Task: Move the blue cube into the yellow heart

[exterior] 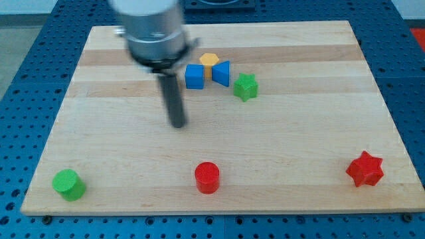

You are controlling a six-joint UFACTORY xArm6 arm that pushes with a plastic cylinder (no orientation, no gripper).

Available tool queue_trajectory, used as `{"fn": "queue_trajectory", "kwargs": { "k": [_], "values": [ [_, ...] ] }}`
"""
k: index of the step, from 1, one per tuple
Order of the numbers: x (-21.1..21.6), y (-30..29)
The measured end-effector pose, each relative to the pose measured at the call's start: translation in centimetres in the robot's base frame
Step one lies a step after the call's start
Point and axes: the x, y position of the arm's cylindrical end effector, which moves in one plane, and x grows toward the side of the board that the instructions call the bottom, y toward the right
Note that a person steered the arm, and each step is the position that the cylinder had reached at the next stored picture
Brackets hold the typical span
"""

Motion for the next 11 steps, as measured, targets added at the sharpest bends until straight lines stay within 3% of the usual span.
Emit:
{"fn": "queue_trajectory", "kwargs": {
  "k": [1, 4, 6, 8, 10, 11],
  "values": [
    [-4.5, 4.1],
    [-6.0, 0.7],
    [-6.8, 3.4],
    [-8.8, 0.7],
    [-8.0, 1.2],
    [-4.1, 3.8]
  ]
}}
